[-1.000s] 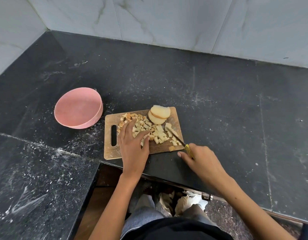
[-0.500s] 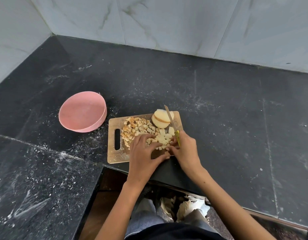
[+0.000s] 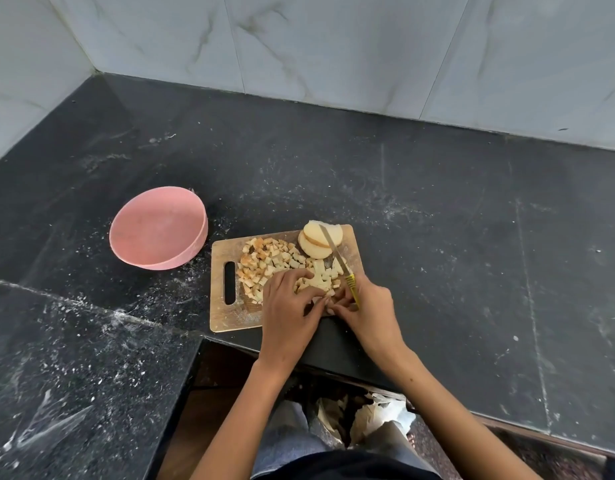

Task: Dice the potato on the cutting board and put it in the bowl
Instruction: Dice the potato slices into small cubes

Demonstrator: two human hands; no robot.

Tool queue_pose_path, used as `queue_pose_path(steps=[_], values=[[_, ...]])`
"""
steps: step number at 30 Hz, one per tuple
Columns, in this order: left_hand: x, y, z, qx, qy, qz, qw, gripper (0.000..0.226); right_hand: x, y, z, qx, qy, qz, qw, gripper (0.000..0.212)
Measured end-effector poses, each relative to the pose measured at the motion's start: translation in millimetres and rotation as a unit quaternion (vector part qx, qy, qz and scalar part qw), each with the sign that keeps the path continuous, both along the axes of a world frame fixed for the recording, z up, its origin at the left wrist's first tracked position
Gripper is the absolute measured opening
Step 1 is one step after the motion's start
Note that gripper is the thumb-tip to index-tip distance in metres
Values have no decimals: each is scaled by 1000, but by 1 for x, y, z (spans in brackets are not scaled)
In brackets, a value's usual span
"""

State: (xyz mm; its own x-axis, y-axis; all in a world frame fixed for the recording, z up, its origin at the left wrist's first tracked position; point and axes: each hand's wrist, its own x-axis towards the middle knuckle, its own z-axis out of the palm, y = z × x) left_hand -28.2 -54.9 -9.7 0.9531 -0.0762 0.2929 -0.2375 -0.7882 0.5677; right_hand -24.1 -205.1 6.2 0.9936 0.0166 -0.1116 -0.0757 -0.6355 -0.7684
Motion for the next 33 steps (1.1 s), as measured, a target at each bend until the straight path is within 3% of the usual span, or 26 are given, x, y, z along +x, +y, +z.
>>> queue_pose_path(steps=[5, 9, 17, 23, 26, 33], values=[[2, 8, 3, -6, -18, 23, 1000, 16, 10, -4, 5, -12, -69, -68, 995, 26], [12, 16, 10, 3, -17, 29, 999, 20, 26, -11, 2, -41, -86, -97, 991, 2], [25, 30, 8, 25, 10, 2, 1000, 16, 43, 18, 5, -20, -54, -55, 997, 12], [13, 29, 0, 23, 8, -60, 998, 45, 50, 4, 14, -15, -32, -24, 999, 19], [11, 28, -6, 31, 7, -69, 997, 42, 47, -4, 11, -54, -44, -47, 996, 26], [13, 30, -9, 28, -14, -59, 998, 30, 47, 19, 4, -75, -40, 6, 996, 19]])
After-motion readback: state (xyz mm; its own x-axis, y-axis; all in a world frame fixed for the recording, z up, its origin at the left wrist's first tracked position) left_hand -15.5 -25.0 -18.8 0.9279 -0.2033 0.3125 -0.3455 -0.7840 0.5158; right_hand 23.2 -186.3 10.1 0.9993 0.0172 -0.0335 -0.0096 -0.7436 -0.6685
